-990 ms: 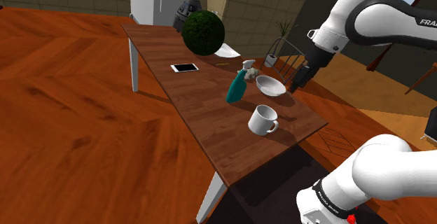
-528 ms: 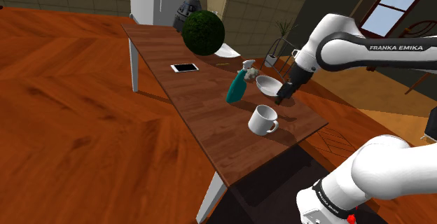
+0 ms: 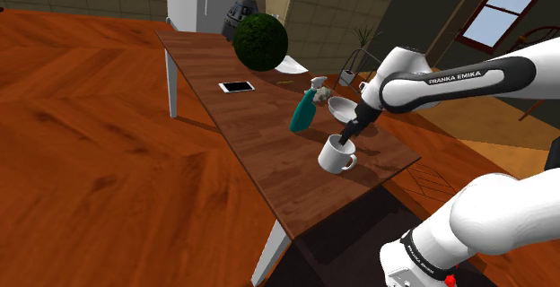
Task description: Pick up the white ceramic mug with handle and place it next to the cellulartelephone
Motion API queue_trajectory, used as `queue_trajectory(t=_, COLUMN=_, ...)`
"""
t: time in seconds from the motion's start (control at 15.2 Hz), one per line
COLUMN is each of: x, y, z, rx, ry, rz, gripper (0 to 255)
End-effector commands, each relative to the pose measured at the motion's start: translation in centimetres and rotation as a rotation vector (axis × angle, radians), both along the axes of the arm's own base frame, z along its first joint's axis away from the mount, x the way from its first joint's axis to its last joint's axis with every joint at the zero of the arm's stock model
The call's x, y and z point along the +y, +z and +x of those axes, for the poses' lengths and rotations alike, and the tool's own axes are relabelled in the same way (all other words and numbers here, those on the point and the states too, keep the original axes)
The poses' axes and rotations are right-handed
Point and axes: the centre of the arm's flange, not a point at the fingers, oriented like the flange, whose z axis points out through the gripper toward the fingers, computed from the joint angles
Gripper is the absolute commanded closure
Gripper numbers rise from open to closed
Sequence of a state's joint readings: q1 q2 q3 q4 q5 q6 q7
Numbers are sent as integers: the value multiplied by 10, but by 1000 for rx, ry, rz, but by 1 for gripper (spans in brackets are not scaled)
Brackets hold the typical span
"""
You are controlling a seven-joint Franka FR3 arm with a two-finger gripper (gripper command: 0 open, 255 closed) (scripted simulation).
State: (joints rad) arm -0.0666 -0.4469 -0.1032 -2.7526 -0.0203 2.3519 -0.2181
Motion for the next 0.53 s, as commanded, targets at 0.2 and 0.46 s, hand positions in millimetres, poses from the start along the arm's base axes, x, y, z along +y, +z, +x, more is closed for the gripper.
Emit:
queue_trajectory(t=0.2, x=-1, y=-27, z=2, rx=-1, ry=0, rz=-1, gripper=0)
queue_trajectory(t=0.46, x=-1, y=-30, z=2, rx=-1, ry=0, rz=-1, gripper=0)
